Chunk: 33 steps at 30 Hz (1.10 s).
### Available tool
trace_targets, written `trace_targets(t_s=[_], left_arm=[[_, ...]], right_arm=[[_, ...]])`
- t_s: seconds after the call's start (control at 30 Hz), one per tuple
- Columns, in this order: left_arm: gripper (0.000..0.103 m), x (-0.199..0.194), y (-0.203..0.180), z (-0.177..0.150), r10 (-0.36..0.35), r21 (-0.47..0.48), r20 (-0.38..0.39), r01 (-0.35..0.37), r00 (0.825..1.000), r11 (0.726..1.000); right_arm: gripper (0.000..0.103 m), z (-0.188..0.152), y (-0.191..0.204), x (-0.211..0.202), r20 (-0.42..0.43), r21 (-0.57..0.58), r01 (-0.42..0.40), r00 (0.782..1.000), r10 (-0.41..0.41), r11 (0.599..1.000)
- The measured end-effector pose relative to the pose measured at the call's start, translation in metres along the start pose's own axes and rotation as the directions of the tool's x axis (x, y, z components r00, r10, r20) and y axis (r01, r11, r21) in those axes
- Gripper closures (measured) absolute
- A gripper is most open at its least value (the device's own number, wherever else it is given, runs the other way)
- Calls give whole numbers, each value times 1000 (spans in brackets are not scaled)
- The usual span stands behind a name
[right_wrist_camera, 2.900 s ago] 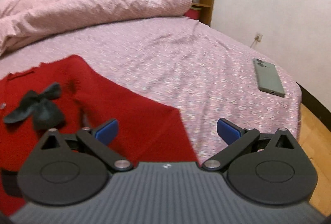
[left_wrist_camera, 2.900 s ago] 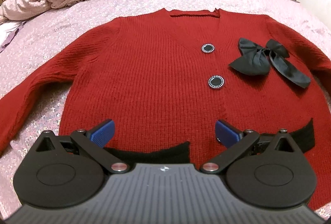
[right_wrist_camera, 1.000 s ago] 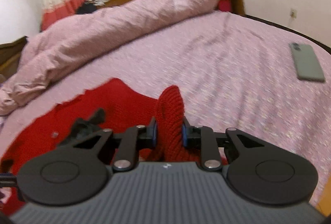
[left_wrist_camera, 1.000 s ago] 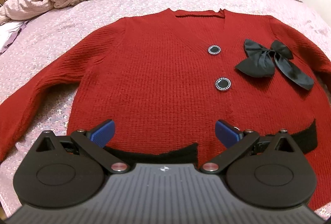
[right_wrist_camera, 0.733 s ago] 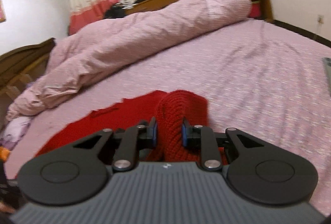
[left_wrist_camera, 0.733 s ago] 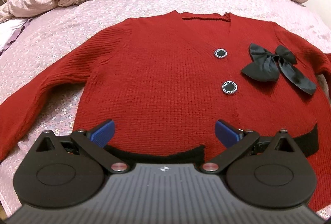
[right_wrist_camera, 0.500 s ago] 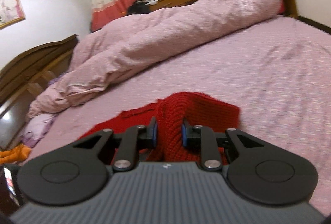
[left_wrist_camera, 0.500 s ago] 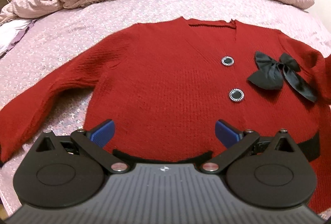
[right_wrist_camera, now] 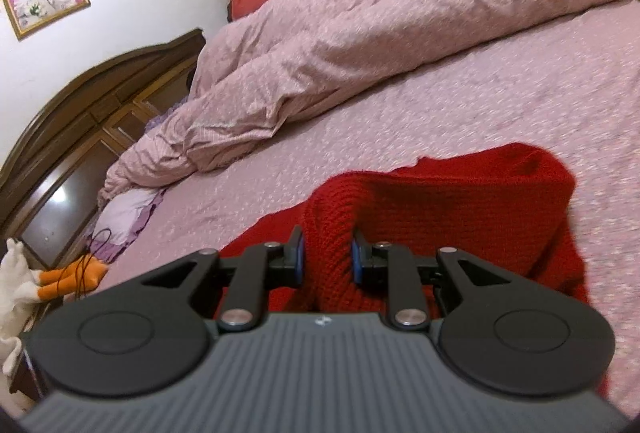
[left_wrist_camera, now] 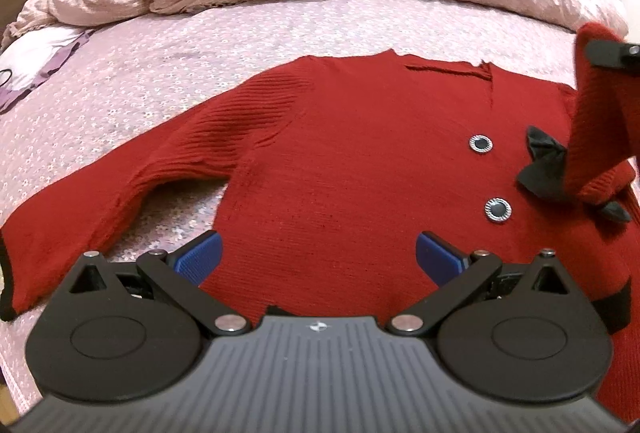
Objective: Fold small clothes
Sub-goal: 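Grasp the sleeve cuff with the right gripper and lift it across the body, then lay the sleeve on the cardigan body and open the right gripper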
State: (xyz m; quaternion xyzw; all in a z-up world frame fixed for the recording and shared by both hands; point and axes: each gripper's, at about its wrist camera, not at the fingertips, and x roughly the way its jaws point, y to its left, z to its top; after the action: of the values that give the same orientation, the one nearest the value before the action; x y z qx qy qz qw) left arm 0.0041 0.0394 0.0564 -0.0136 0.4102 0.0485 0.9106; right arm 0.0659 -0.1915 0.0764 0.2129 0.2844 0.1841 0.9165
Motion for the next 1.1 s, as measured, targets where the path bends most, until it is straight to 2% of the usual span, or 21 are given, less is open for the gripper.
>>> trace_targets(t_s=[0.53,0.6,0.67,0.77,0.83,1.03,1.1], left_arm=[[0,24,23,5,22,-53,-34,-24,999,998],[0,27,25,5,26,-56,-39,-28,999,998],[0,28,26,6,29,-57,-40,-31,999,998],[0,27,27,7,30,-59,-34,-32,999,998],[0,24,27,8,26,-60,-26,-27,999,998],[0,13,20,10,-9,-49,4,9,1000,999],[0,8,16,10,-30,-41,12,31,999,999]], right_arm=[[76,-22,19,91,-152,-21,-2,988,-1,1000],[72,-25,21,98,-161,-33,-2,987,-4,999],[57,-26,22,103,-165,-45,-9,986,1,999],[43,-25,25,97,-152,-52,-28,988,20,998],[38,-22,30,91,-133,-82,-16,991,5,997],[38,-14,28,57,-100,-117,-10,995,-2,993],[38,-13,23,48,-107,-136,26,993,-41,990]])
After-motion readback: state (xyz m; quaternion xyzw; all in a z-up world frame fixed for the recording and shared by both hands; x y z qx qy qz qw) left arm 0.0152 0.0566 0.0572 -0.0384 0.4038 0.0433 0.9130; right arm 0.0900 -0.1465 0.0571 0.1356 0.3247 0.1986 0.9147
